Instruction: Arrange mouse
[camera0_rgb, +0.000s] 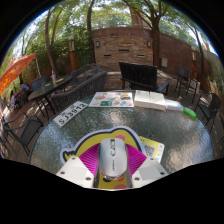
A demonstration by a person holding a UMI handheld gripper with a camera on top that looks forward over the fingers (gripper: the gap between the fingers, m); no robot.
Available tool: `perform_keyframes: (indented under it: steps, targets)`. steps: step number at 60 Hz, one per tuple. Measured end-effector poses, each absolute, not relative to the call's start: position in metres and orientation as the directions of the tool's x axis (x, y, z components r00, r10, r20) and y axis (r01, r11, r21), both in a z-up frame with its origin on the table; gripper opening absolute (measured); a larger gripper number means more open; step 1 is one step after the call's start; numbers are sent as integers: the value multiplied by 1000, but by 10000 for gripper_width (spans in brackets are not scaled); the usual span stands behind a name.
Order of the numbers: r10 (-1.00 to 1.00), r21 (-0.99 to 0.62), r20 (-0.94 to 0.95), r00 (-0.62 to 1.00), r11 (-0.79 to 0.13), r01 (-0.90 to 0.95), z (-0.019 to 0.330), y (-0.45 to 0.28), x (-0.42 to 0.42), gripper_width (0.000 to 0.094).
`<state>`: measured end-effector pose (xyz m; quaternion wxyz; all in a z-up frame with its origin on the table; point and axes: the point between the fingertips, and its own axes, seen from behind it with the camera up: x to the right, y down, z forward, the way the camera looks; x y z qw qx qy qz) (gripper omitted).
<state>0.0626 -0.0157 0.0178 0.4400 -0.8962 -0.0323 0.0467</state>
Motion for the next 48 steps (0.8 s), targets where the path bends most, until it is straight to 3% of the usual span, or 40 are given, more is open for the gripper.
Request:
perform_keyframes:
  steps: [5, 8, 13, 16, 21, 34, 48]
  targets:
    - [98, -764, -63, 993, -645, 16, -5, -12, 52, 480]
    - [102, -782, -20, 995, -621, 48, -8, -19, 50, 534]
    - [99, -787, -9, 995, -614, 54, 15, -29, 45, 871]
    - [85, -790, -19, 996, -613, 37, 32, -36, 44, 816]
    - [62, -792, -6, 998, -610, 33, 67, -62, 41, 865]
    - [20, -782, 46, 999, -621, 48, 151, -142, 43, 856]
    - [-19, -787, 125, 992, -611, 88, 198, -207, 47, 852]
